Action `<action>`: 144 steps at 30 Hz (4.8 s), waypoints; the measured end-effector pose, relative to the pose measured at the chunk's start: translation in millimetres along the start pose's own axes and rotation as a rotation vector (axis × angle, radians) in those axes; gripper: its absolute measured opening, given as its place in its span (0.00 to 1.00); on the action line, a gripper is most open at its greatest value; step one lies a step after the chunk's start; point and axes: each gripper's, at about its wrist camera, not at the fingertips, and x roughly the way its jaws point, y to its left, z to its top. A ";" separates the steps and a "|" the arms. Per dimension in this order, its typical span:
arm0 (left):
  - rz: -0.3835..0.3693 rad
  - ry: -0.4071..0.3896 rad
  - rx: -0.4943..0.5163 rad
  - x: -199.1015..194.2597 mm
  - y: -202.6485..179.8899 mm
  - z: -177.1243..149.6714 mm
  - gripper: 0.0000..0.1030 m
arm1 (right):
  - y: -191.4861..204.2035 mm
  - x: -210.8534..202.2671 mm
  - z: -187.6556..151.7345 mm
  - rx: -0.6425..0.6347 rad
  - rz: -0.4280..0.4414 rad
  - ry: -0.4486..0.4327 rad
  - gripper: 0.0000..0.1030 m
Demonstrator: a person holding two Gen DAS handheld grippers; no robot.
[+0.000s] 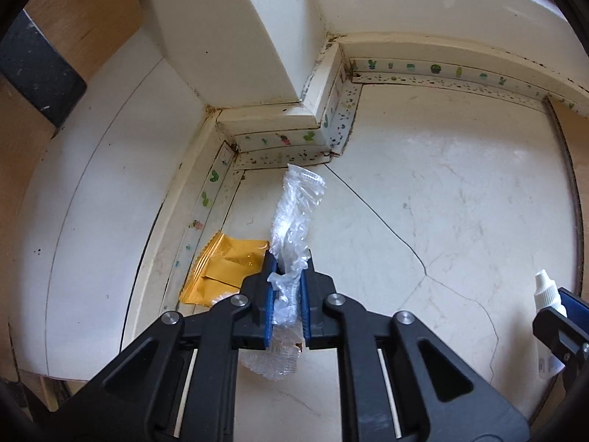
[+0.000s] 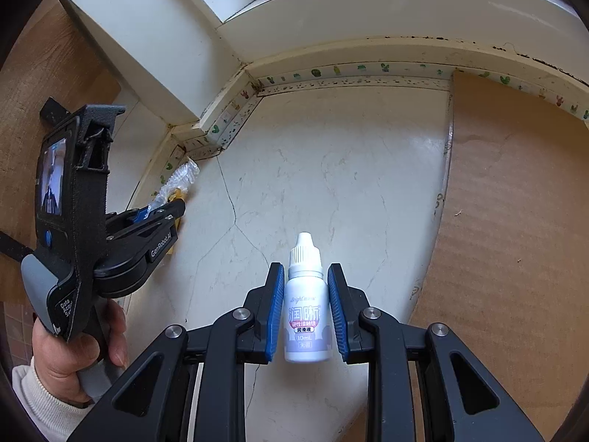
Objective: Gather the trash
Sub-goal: 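Carry the bag, packet and dropper bottle over the trash bin and open both tools, then raise both open tools back toward the counter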
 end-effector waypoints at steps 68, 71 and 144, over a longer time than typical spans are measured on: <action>-0.403 0.068 -0.001 -228.8 64.9 -521.3 0.07 | 143.2 -186.3 -567.1 0.007 -0.060 0.080 0.23; -0.397 0.123 -0.032 -197.3 53.0 -531.6 0.07 | 120.4 -153.7 -562.2 0.029 -0.059 0.130 0.23; -0.443 0.311 -0.187 221.8 -40.0 -708.3 0.78 | -75.2 250.3 -705.2 0.073 -0.120 0.226 0.71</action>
